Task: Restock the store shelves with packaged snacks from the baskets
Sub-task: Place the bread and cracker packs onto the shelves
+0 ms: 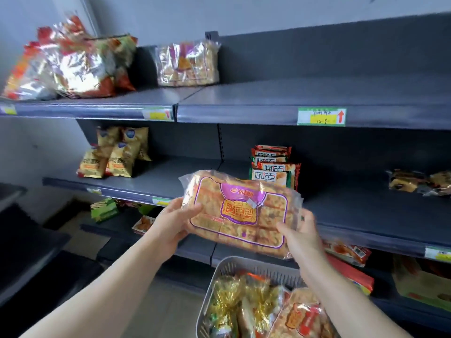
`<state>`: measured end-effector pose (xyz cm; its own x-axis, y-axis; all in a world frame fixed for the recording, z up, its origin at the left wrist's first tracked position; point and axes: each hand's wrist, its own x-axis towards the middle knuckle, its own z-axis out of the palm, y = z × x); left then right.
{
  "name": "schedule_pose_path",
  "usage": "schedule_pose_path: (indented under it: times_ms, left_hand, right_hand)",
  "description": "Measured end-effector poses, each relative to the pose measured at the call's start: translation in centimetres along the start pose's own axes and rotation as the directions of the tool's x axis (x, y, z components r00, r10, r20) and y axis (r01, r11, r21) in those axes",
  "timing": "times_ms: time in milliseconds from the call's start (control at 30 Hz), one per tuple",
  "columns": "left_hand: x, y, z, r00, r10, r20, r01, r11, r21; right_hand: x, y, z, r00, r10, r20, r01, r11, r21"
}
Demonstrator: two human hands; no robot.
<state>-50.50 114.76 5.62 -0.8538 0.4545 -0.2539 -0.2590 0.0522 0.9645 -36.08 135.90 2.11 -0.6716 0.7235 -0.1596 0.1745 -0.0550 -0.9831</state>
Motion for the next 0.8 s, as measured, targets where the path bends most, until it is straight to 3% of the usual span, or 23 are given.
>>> schedule_pose_path:
  times_ms: [100, 267, 667, 800]
  left_hand:
    - [-1.1, 3.4, -1.5, 0.993, 0.114, -0.038, -0.115, 0.993, -0.037]
    - [-0.9, 9.1, -3.5, 0.96, 0.266, -0.09, -0.272, 0.96, -0.072]
    - [8.5, 23.3, -8.3, 0.883, 0.454, -0.123, -0.462, 0.886, -0.048]
    - [14.3, 27.5, -10.7, 0.865, 0.487, -0.116, -0.497, 0.864, -0.081]
  right_hand:
    - [0.0, -3.7, 1.3, 0.984, -0.168, 0.054, 0.167, 0.986, 0.029]
    - [0.9, -10.3, 3.7, 0.92, -0.385, 0.075, 0.391, 0.917, -0.076]
    - [6.6, -24.2, 12.1, 0.801, -0.595, 0.056, 0.597, 0.803, -0.003]
    - [10.0, -28.1, 16.7, 0.77, -0.638, -0.006, 0.635, 0.767, -0.097]
